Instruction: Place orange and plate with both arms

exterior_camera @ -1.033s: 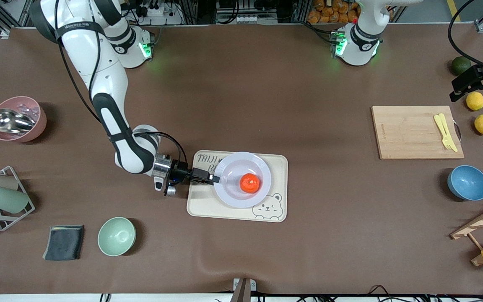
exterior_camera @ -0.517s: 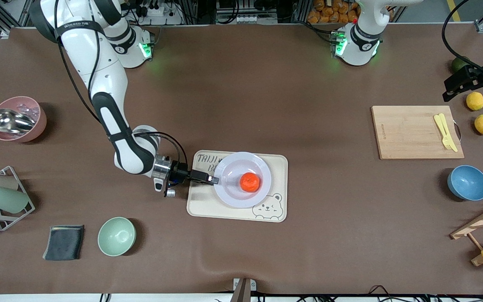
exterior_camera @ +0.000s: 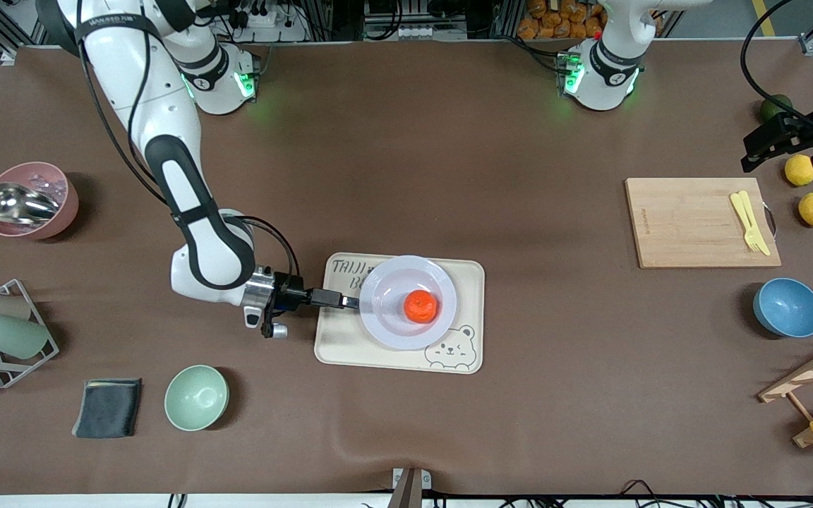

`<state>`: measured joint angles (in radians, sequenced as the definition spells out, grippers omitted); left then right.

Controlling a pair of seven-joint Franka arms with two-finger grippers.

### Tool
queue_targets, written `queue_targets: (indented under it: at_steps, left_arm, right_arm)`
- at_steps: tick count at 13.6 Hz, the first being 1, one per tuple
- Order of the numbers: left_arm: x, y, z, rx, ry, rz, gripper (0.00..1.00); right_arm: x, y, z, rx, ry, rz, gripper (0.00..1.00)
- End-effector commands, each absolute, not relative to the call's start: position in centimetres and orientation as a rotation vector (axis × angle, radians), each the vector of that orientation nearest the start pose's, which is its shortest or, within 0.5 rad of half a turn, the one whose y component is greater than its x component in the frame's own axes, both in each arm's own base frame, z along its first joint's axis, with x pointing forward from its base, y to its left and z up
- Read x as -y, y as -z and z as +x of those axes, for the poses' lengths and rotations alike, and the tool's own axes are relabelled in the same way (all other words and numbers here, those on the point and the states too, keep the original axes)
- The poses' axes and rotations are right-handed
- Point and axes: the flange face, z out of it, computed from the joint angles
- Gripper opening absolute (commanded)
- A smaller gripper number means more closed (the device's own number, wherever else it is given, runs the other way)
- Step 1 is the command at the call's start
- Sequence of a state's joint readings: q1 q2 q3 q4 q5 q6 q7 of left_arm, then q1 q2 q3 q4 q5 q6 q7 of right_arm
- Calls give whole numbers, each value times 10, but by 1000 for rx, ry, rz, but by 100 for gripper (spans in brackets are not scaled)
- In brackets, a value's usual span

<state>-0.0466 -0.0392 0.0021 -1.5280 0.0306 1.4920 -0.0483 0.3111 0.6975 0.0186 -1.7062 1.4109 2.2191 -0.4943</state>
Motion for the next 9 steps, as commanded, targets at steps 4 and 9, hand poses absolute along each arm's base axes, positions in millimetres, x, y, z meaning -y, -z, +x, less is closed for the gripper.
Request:
queue_targets:
  at_steps: [4, 9]
  left_arm:
    - [22, -662, 527, 30, 23, -3130, 100]
    - [22, -665, 526, 30, 30, -3130, 100]
  right_arm:
    - [-213, -240, 636, -245, -145, -2194, 100]
    - [-144, -268, 658, -167, -202, -2219, 100]
